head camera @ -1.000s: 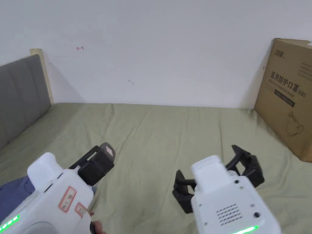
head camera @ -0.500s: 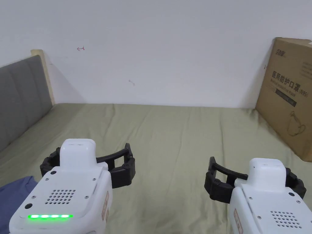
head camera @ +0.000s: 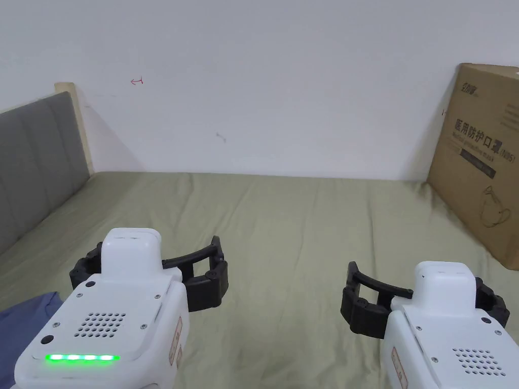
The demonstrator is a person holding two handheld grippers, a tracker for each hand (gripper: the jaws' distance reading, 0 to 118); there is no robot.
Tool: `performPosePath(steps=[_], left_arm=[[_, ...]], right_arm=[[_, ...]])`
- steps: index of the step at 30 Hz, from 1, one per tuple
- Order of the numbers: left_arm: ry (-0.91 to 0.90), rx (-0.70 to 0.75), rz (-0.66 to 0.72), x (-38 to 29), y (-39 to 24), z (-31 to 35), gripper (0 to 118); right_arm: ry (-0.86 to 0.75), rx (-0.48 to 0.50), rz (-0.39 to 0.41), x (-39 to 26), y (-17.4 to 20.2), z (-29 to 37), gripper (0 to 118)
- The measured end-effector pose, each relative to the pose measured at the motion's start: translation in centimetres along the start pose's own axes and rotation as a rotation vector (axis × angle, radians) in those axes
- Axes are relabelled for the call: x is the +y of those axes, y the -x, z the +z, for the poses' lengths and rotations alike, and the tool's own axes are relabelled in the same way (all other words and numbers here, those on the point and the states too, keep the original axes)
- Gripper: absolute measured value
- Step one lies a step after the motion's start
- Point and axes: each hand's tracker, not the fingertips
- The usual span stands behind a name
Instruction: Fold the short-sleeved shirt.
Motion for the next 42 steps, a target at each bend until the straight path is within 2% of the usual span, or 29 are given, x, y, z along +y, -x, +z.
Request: performPosePath(steps=[3, 4, 6, 7, 8, 9, 10, 11, 12, 13, 14, 16, 18, 20, 25, 29, 32, 35, 37, 39, 42], left_arm=[[0.015, -0.003, -0.018, 0.0, -0.3, -0.1, 112], [0.031, 0.014, -0.035, 0.2, -0.6, -0.1, 108], [0.061, 0.031, -0.068, 0.7, -1.0, -0.1, 91], [0.066, 0.017, -0.071, 0.8, -1.1, 0.0, 74], [0.098, -0.006, -0.080, 1.1, -1.2, 0.0, 64], [0.124, -0.037, -0.064, 1.3, -1.2, -0.1, 59], [0.111, -0.038, -0.041, 1.4, -1.2, -0.1, 53], [0.086, -0.029, -0.026, 1.1, -1.3, 0.2, 46], [0.059, -0.011, -0.025, 1.0, -1.5, 0.4, 37], [0.050, 0.027, -0.046, 0.9, -1.4, 0.6, 16], [0.053, 0.047, -0.081, 0.8, -1.5, 0.6, 1], [0.053, 0.048, -0.094, 0.6, -1.5, 0.5, 1], [0.068, 0.023, -0.073, 0.8, -1.1, 0.4, 0], [0.050, 0.008, -0.036, 0.8, -0.9, 0.7, 0], [0.060, 0.026, -0.082, 1.4, -1.5, 0.4, 0], [0.018, 0.049, -0.071, 1.4, -1.5, 0.8, 0], [-0.009, 0.089, -0.077, 1.5, -1.6, 0.9, 0], [-0.018, 0.083, -0.088, 1.5, -1.6, 1.0, 0], [-0.020, 0.093, -0.076, 1.5, -1.5, 1.0, 0], [-0.012, 0.040, -0.034, 1.4, -0.9, 1.0, 0], [-0.009, 0.061, -0.040, 1.4, -0.9, 0.9, 0]], right_arm=[[0.009, -0.001, 0.004, 0.2, 0.0, 0.0, 118], [0.013, -0.017, 0.010, 0.3, 0.2, 0.1, 118], [0.020, -0.027, 0.020, 0.6, 0.4, 0.3, 117], [0.005, -0.023, 0.027, 0.6, 0.4, 0.4, 114], [0.000, -0.029, 0.042, 0.7, 0.6, 0.5, 109], [-0.008, -0.055, 0.083, 0.8, 0.8, 0.6, 93], [-0.054, -0.057, 0.097, 1.0, 0.9, 0.8, 55], [-0.071, -0.092, 0.111, 1.1, 1.0, 0.9, 26], [-0.069, -0.115, 0.110, 1.2, 1.1, 0.7, 18], [-0.069, -0.119, 0.099, 1.2, 1.1, 0.6, 17], [-0.065, -0.099, 0.084, 1.4, 0.7, 0.8, 15], [-0.027, -0.064, 0.065, 1.7, 0.4, 0.5, 5], [-0.039, -0.077, 0.070, 1.5, 0.4, 0.5, 2], [-0.038, -0.080, 0.083, 1.6, 0.4, 0.5, 2], [-0.013, -0.037, 0.098, 1.8, 0.4, 0.0, 2], [0.023, 0.077, 0.036, 2.1, -0.2, -0.2, 2], [0.023, 0.065, 0.030, 1.9, 0.0, -0.2, 2], [0.008, 0.054, 0.080, 1.7, 0.5, 0.0, 2], [-0.013, 0.043, 0.064, 1.7, 0.7, 0.3, 1], [-0.026, 0.051, 0.038, 1.8, 0.6, 0.4, 0], [-0.018, 0.052, 0.042, 1.8, 0.7, 0.2, 0]])
